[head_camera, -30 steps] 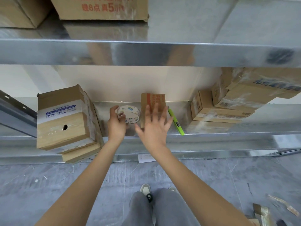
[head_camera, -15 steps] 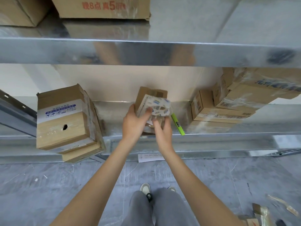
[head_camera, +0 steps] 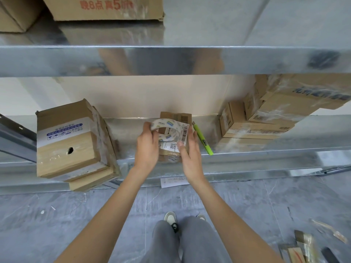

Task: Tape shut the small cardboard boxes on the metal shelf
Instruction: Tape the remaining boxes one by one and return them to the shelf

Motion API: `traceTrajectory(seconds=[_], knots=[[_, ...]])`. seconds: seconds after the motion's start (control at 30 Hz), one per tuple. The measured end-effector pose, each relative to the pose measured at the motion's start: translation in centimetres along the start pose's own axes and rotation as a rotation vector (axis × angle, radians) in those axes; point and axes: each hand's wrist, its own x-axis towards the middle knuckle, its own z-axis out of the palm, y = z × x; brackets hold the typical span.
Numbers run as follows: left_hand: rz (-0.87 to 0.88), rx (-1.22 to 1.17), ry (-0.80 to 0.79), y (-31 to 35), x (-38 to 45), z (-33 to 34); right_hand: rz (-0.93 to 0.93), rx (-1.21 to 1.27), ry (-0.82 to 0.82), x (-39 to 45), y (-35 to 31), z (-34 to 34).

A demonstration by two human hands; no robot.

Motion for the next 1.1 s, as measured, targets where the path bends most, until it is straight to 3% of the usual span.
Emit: traceTrajectory(seconds=[0.17, 0.43, 0.6, 0.8, 0.97, 1.1], knots=[[0.021, 0.086, -0.047, -1.5, 0.6, -2.7, 0.017, -0.126, -0.013, 0.7, -0.2, 0.0], [0.08, 0.528, -0.064, -3.0, -0.4, -5.6, 0.048, -0.146, -0.013, 0.8, -0.2, 0.1], [-0.103, 0.427, -0.093, -4.4, -0.3, -4.2, 0.056, -0.132, -0.036, 0.7, -0.3, -0.3], [-0.173, 0.337, -0.067, -5.6, 0.2, -3.3, -0.092, -0.98, 0.021, 1.0, -1.0, -1.1], [-0.204, 0.292, -0.07, -5.2, 0.0, -2.8, -0.263, -1.043, -0.188, 0.2, -3.1, 3.5], [-0.201, 0.256, -0.056, -5.7, -0.3, -3.0, -0.323, -1.078, -0.14, 0.8, -3.1, 4.7]])
